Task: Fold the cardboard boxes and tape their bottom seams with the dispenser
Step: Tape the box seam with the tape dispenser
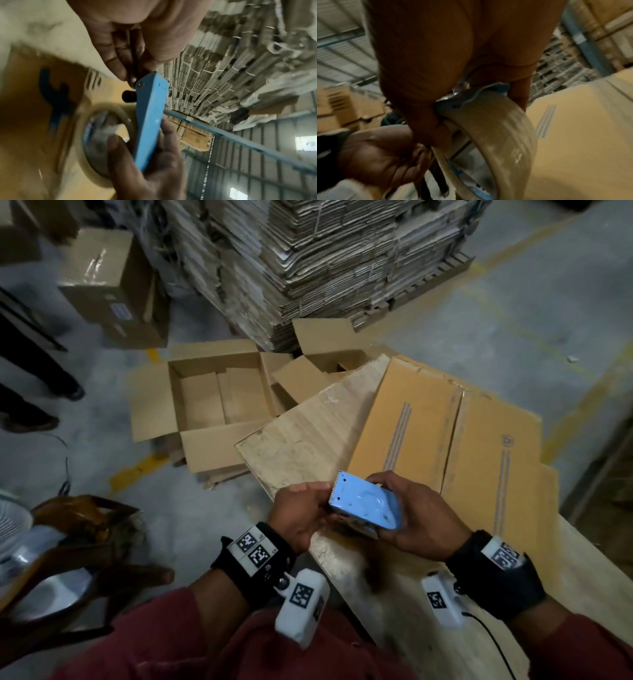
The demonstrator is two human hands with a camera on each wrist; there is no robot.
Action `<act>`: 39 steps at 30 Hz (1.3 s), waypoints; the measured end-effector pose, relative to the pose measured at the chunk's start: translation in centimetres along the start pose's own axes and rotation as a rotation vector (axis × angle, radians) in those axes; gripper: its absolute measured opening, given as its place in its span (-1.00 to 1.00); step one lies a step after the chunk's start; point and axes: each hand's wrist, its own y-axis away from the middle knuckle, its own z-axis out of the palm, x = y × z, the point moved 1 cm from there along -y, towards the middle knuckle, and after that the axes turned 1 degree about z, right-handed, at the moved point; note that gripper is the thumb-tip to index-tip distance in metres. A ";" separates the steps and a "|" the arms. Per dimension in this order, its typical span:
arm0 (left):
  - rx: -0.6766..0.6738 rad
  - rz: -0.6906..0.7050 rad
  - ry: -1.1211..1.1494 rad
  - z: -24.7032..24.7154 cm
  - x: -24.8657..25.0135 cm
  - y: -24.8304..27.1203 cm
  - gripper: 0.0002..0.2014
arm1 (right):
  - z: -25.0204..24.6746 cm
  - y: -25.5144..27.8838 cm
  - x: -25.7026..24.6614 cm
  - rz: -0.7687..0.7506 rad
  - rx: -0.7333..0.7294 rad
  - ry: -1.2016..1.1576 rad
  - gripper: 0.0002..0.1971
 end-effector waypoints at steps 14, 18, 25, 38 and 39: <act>0.083 -0.013 -0.211 -2.7 -1.9 -2.9 -0.89 | -1.5 5.4 -0.2 0.073 -0.316 0.553 -0.33; 0.097 0.066 -0.208 -2.1 -3.2 -3.6 -0.96 | -0.7 4.8 -0.2 0.070 -0.329 0.673 -0.41; 0.249 0.295 -0.252 -2.2 -4.6 -4.4 -0.76 | 0.1 2.6 -2.0 0.052 -0.363 0.761 -0.30; 0.252 0.370 -0.179 -3.5 -7.0 -6.2 -0.76 | 1.5 0.7 -3.9 0.080 -0.430 0.840 -0.33; 0.266 0.396 -0.197 -3.7 -7.1 -6.3 -0.75 | 1.4 0.7 -3.8 0.086 -0.422 0.834 -0.34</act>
